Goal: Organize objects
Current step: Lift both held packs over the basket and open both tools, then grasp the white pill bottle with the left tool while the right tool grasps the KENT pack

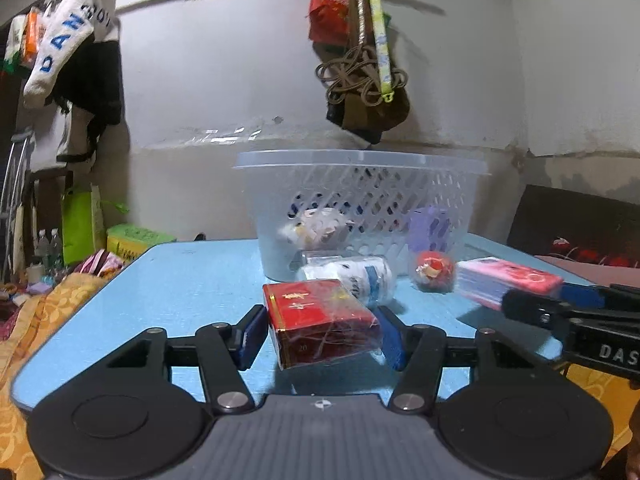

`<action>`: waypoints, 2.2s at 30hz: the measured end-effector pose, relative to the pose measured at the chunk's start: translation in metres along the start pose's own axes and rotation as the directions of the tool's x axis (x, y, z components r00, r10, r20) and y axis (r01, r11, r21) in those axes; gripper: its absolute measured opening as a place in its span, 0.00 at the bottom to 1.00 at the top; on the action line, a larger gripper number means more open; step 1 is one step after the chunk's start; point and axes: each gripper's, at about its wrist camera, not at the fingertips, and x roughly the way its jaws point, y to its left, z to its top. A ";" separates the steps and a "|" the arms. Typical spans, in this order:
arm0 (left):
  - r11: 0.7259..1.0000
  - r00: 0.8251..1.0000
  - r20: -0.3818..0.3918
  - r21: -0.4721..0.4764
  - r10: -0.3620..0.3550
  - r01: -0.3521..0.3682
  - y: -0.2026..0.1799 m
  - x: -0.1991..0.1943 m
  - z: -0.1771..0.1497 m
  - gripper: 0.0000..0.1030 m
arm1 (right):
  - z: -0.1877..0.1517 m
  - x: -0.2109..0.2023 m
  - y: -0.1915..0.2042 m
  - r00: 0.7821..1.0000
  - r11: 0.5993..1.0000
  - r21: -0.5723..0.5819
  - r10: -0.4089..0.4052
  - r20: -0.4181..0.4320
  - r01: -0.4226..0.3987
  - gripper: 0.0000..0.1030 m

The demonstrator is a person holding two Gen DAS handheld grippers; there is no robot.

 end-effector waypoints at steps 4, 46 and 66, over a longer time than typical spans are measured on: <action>0.998 0.999 0.050 0.060 -0.012 0.009 -0.003 -0.016 0.019 0.60 | 0.013 -0.003 -0.007 1.000 1.000 0.006 0.003 -0.029 -0.003 0.55; 0.989 0.990 -0.069 -0.094 -0.123 0.117 0.025 0.134 0.191 0.95 | 0.137 0.078 -0.047 0.999 0.999 0.047 0.009 -0.033 -0.008 1.00; 0.980 0.987 -0.018 -0.120 -0.162 0.159 0.005 0.073 0.031 1.00 | -0.004 0.042 -0.028 0.982 0.984 0.091 -0.143 -0.119 0.155 0.99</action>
